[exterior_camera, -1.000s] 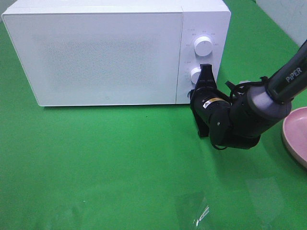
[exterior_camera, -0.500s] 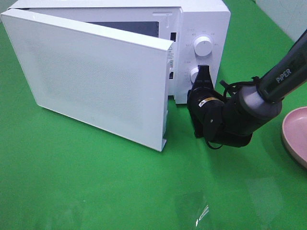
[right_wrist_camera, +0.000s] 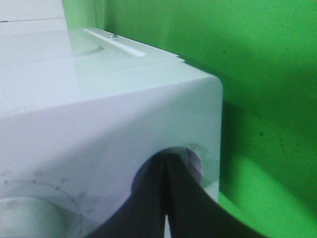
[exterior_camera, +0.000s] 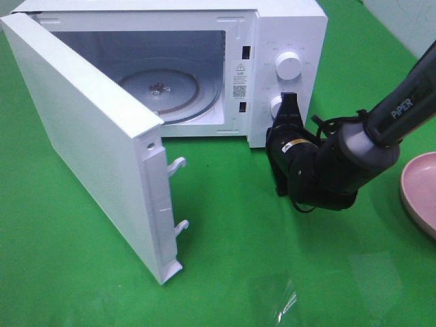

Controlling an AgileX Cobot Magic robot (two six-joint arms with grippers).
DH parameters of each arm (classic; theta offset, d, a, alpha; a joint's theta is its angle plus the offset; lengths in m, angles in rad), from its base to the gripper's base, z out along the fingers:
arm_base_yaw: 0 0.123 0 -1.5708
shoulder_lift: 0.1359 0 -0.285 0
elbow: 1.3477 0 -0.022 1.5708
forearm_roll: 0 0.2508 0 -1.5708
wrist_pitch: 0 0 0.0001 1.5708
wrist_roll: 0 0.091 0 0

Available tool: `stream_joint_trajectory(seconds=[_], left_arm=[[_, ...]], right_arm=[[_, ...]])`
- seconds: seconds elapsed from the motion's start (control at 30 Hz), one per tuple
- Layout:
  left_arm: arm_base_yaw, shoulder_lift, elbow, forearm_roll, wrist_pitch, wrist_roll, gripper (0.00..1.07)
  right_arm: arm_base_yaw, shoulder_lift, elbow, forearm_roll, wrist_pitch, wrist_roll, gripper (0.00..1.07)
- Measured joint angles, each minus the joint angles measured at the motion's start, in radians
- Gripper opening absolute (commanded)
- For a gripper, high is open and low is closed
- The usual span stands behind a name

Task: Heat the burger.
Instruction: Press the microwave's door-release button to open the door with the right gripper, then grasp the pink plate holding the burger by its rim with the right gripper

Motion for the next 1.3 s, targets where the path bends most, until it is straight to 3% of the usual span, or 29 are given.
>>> stream_joint_trajectory(seconds=[0.63, 0.73, 1.03, 1.3], left_arm=[[0.000, 0.000, 0.000, 0.000, 0.000, 0.000, 0.98], [0.000, 0.000, 0.000, 0.000, 0.000, 0.000, 0.98], [0.000, 0.000, 0.000, 0.000, 0.000, 0.000, 0.98], [0.000, 0.000, 0.000, 0.000, 0.000, 0.000, 0.98]], right_arm=[[0.046, -0.022, 0.083, -0.027, -0.100, 0.026, 0.00], [0.059, -0.069, 0.098, -0.085, -0.090, 0.026, 0.00], [0.060, -0.159, 0.183, -0.105, 0.095, 0.002, 0.00], [0.060, -0.290, 0.249, -0.108, 0.279, -0.191, 0.00]])
